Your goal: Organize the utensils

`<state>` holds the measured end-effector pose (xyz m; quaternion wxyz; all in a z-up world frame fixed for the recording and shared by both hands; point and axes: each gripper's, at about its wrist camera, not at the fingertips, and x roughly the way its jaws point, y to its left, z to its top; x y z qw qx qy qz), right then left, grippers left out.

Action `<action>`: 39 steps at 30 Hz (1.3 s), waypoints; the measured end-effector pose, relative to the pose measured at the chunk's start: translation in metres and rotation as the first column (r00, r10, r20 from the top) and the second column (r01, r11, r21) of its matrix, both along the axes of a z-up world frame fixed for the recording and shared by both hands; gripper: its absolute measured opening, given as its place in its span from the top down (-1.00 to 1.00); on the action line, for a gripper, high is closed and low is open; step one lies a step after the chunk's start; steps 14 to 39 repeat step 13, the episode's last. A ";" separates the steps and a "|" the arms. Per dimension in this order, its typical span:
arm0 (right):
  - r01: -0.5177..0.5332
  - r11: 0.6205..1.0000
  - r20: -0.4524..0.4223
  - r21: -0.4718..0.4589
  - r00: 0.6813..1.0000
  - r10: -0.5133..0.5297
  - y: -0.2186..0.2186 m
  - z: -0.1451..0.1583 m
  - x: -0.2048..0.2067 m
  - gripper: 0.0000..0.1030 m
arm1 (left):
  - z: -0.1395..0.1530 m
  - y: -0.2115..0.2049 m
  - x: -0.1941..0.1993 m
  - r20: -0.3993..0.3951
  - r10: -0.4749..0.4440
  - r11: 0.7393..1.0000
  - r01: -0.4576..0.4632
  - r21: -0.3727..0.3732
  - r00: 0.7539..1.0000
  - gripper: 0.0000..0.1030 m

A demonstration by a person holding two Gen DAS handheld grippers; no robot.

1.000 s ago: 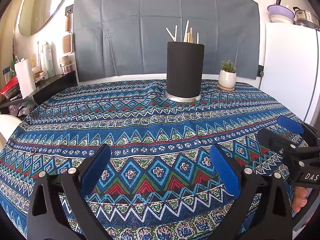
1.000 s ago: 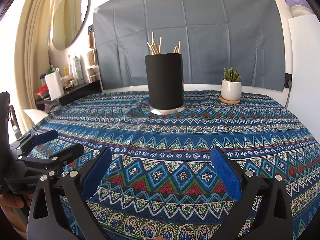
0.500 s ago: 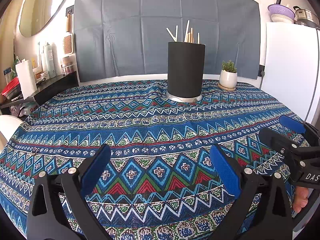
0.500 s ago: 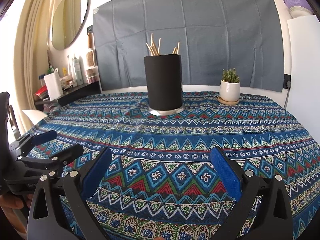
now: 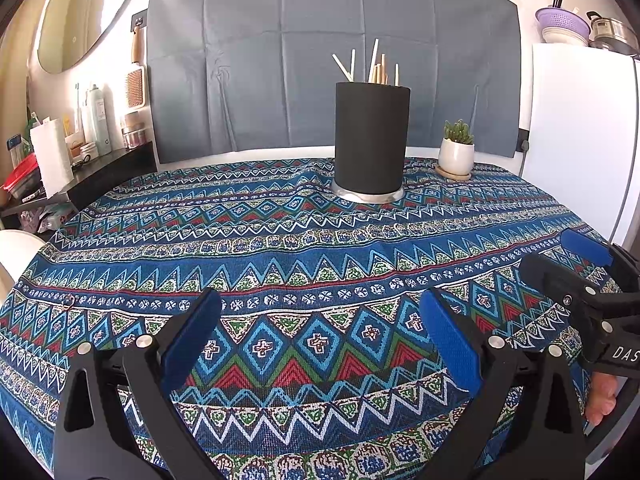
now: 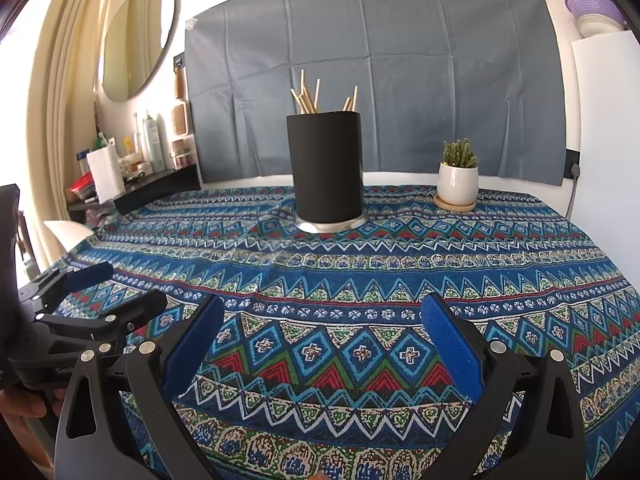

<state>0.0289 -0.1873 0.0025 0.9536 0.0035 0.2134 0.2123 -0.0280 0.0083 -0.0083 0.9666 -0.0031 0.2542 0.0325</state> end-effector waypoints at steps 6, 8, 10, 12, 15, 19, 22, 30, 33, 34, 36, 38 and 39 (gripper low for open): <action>0.001 1.000 0.001 0.000 1.000 -0.001 0.000 0.000 0.001 -0.84 | 0.000 0.001 0.000 -0.002 -0.005 1.000 0.005 -0.003 1.000 -0.88; 0.002 1.000 0.001 -0.001 1.000 -0.002 0.000 0.000 0.001 -0.84 | 0.000 0.002 0.000 -0.001 -0.006 1.000 0.006 -0.006 1.000 -0.88; 0.002 1.000 0.001 -0.001 1.000 -0.002 0.000 0.000 0.001 -0.84 | 0.001 0.002 0.000 -0.001 -0.006 1.000 0.006 -0.007 1.000 -0.88; 0.003 1.000 0.002 -0.001 1.000 -0.003 0.000 0.000 0.001 -0.84 | 0.001 0.002 0.000 0.000 -0.006 1.000 0.006 -0.008 1.000 -0.88; 0.003 1.000 0.002 -0.001 1.000 -0.003 0.000 0.001 0.002 -0.84 | 0.001 0.002 0.000 0.000 -0.007 1.000 0.007 -0.007 1.000 -0.88; 0.003 1.000 0.002 -0.001 1.000 -0.003 0.000 0.001 0.002 -0.84 | 0.001 0.002 0.000 0.000 -0.007 1.000 0.007 -0.007 1.000 -0.88; 0.003 1.000 0.002 -0.001 1.000 -0.003 0.000 0.001 0.002 -0.84 | 0.001 0.002 0.000 0.000 -0.007 1.000 0.007 -0.007 1.000 -0.88; 0.003 1.000 0.002 -0.001 1.000 -0.003 0.000 0.001 0.002 -0.84 | 0.001 0.002 0.000 0.000 -0.007 1.000 0.007 -0.007 1.000 -0.88; 0.003 1.000 0.002 -0.001 1.000 -0.003 0.000 0.001 0.002 -0.84 | 0.001 0.002 0.000 0.000 -0.007 1.000 0.007 -0.007 1.000 -0.88; 0.003 1.000 0.002 -0.001 1.000 -0.003 0.000 0.001 0.002 -0.84 | 0.001 0.002 0.000 0.000 -0.007 1.000 0.007 -0.007 1.000 -0.88; 0.003 1.000 0.002 -0.001 1.000 -0.003 0.000 0.001 0.002 -0.84 | 0.001 0.002 0.000 0.000 -0.007 1.000 0.007 -0.007 1.000 -0.88; 0.003 1.000 0.002 -0.001 1.000 -0.003 0.000 0.001 0.002 -0.84 | 0.001 0.002 0.000 0.000 -0.007 1.000 0.007 -0.007 1.000 -0.88; 0.003 1.000 0.002 -0.001 1.000 -0.003 0.000 0.001 0.002 -0.84 | 0.001 0.002 0.000 0.000 -0.007 1.000 0.007 -0.007 1.000 -0.88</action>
